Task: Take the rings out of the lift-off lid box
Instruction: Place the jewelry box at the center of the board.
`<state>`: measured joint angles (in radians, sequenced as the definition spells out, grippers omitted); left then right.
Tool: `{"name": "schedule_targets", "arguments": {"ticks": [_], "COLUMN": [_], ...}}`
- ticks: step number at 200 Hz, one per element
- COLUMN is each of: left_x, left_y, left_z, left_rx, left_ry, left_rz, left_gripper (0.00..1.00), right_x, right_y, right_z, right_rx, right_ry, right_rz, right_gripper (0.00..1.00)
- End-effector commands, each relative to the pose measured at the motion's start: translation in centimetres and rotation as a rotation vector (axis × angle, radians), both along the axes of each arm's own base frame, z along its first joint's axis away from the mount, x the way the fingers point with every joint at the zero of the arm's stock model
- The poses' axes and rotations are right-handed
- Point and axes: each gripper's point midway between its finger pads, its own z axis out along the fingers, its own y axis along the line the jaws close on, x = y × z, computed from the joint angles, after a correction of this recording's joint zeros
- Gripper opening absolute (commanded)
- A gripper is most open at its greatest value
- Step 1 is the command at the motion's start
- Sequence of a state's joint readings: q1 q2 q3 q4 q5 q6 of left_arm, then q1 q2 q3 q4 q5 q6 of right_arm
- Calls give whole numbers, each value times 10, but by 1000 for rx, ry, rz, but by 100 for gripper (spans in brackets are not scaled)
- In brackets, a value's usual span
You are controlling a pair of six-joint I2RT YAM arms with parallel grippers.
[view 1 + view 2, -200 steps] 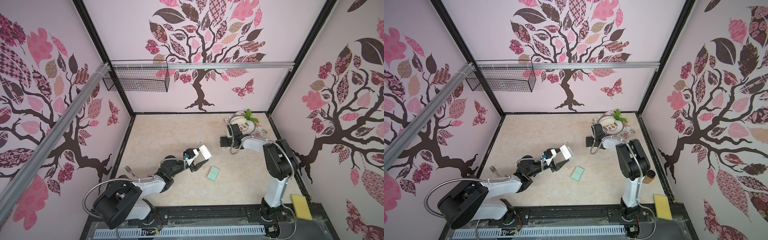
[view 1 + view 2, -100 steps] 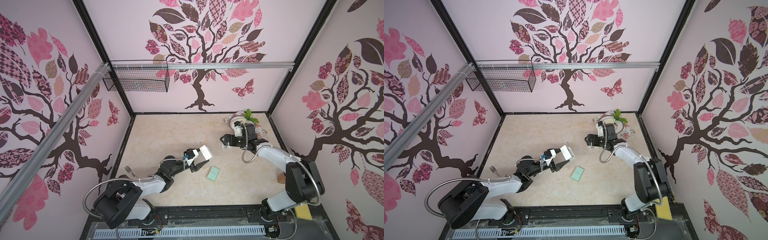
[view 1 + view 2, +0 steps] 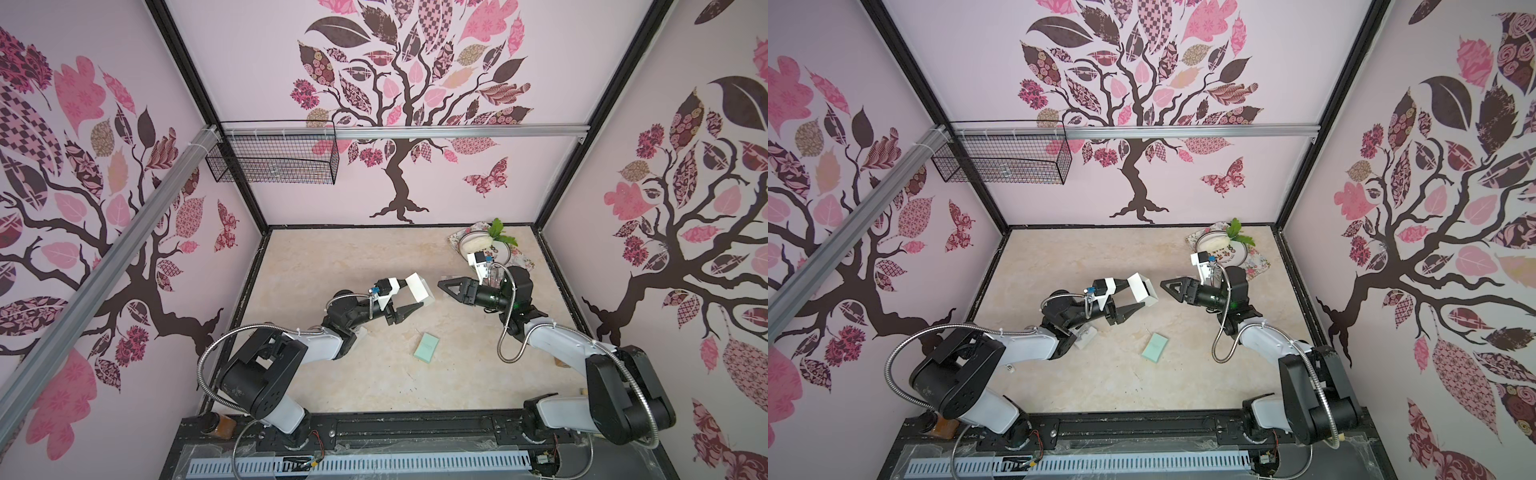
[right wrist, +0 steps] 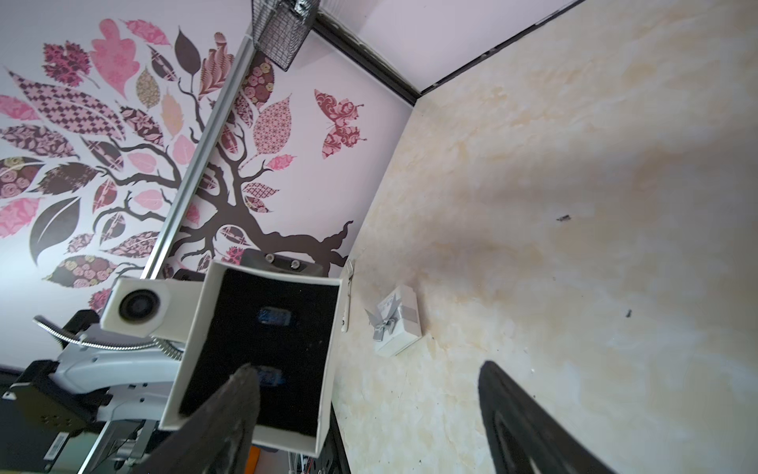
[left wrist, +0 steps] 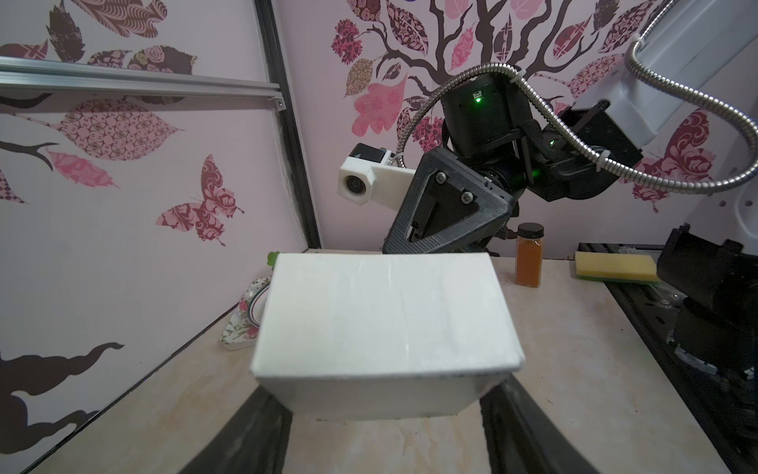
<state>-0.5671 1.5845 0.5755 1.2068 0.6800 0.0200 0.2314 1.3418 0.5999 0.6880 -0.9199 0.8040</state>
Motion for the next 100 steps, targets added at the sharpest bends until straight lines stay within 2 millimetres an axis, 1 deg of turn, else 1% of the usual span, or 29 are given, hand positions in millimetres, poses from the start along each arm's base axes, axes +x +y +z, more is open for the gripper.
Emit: {"name": "schedule_targets", "arguments": {"ticks": [1,39,51,62,100], "left_x": [-5,1,2,2,3], "left_y": [-7,-13,-15,-16,-18], "left_z": [23,19,17,17,21], "left_rx": [-40,-33,-31,-31,-34], "left_ry": [-59,-49,-42,-41,-48], "left_rz": [-77,-102,-111,-117,-126], "left_gripper": [55,56,56,56,57], "right_x": [-8,-6,-4,-3,-1], "right_y": [3,4,4,4,6], "right_z": [32,25,22,20,11], "right_rx": [87,85,85,87,86], "right_ry": [-29,-4,5,13,46], "right_rz": [43,45,44,45,51], "right_gripper": [77,63,56,52,48]}}
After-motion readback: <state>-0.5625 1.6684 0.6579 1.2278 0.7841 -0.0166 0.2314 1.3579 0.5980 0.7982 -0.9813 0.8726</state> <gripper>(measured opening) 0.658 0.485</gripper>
